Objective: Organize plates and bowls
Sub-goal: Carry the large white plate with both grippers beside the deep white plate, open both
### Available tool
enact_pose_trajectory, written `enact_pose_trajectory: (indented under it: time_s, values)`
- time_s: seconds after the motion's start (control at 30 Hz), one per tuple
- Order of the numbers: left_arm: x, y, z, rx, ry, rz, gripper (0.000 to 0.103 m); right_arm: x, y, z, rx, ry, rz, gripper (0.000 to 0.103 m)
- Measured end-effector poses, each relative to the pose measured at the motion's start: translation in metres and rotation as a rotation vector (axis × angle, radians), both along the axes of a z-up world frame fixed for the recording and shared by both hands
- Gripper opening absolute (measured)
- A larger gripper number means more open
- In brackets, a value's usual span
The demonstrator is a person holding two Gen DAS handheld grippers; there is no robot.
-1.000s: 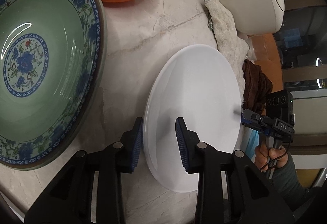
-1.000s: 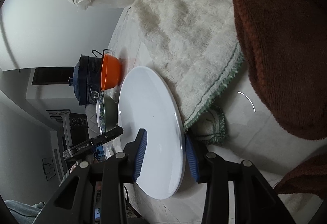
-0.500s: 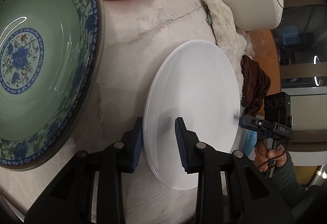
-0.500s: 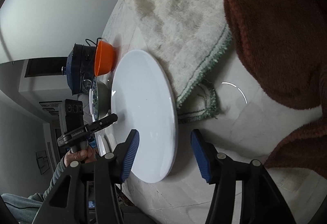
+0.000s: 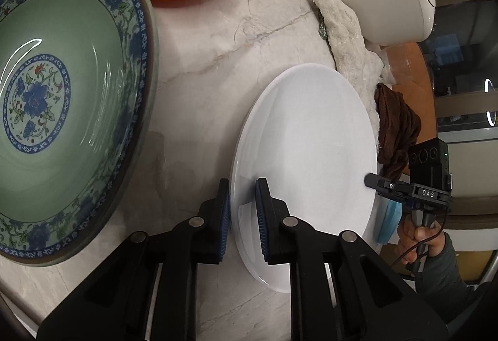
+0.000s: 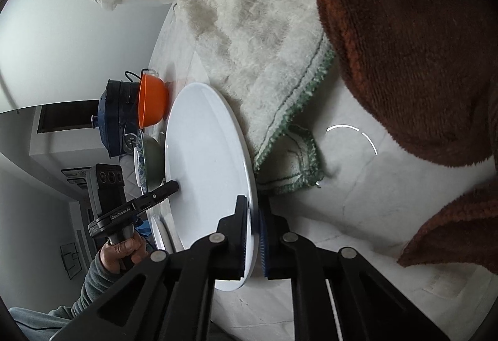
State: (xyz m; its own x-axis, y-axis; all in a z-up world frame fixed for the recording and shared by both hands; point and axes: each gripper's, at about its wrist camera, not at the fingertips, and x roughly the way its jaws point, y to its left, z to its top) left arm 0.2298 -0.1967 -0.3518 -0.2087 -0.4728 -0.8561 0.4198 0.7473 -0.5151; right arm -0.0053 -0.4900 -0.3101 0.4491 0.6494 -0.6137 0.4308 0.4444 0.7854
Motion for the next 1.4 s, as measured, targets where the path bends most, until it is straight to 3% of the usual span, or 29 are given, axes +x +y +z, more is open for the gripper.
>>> enact_pose_trajectory:
  time_s: [0.27, 0.6, 1.0, 1.2, 1.4]
  values:
    - [-0.005, 0.001, 0.0, -0.006, 0.002, 0.004, 0.014, 0.0, 0.003, 0.004, -0.013, -0.009, 0.007, 0.01]
    - [-0.036, 0.028, 0.025, -0.019, -0.036, 0.031, 0.014, 0.002, 0.025, 0.024, -0.043, -0.033, 0.044, 0.01]
    - [-0.1, 0.136, 0.049, -0.042, -0.053, 0.176, 0.014, 0.009, 0.106, 0.05, -0.079, -0.058, 0.176, 0.01]
    - [-0.121, 0.187, 0.037, -0.025, -0.062, 0.256, 0.014, 0.023, 0.154, 0.04, -0.092, -0.049, 0.257, 0.01]
    - [-0.124, 0.212, 0.023, 0.007, -0.105, 0.284, 0.015, 0.041, 0.182, 0.022, -0.118, -0.031, 0.324, 0.011]
